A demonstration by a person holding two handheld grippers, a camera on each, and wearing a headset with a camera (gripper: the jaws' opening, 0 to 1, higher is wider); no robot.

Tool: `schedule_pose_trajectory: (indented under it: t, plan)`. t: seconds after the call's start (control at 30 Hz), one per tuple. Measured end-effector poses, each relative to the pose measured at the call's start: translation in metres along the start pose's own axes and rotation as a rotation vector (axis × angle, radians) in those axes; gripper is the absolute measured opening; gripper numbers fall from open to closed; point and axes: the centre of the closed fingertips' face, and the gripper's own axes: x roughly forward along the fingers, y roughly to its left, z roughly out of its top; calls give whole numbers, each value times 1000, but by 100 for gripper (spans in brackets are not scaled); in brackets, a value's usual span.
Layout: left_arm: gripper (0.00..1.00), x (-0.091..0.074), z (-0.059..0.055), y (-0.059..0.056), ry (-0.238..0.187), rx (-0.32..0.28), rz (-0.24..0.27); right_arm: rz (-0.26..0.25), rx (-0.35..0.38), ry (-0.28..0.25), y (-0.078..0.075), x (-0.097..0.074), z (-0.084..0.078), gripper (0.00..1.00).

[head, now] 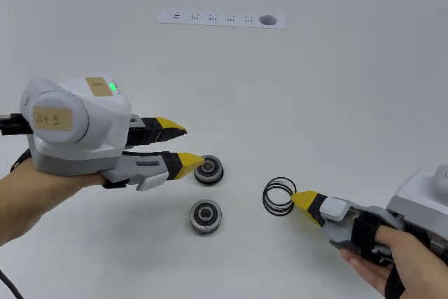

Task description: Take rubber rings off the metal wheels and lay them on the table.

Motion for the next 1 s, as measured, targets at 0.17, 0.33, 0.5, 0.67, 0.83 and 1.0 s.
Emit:
schedule_pose_trajectory:
  t: [0.17, 0.33, 0.5, 0.67, 0.83, 1.0]
  plan:
    - [31, -2, -6, -1, 14, 0, 0, -21, -68, -1, -1, 0, 0, 6]
    - [31, -3, -7, -1, 15, -3, 1, -34, -107, 1, -2, -1, 1, 9]
    - [31, -1, -6, -2, 9, -3, 1, -42, -134, -7, -2, -4, 4, 11]
    - [31, 5, -5, -3, 14, 6, -12, -6, -120, -35, 8, -6, 12, 12]
    - [29, 15, -3, -3, 20, 22, -22, 30, -112, -40, 19, -2, 15, 12]
    - [28, 25, -9, -9, 52, 52, -52, 60, -100, -37, 27, 1, 14, 12]
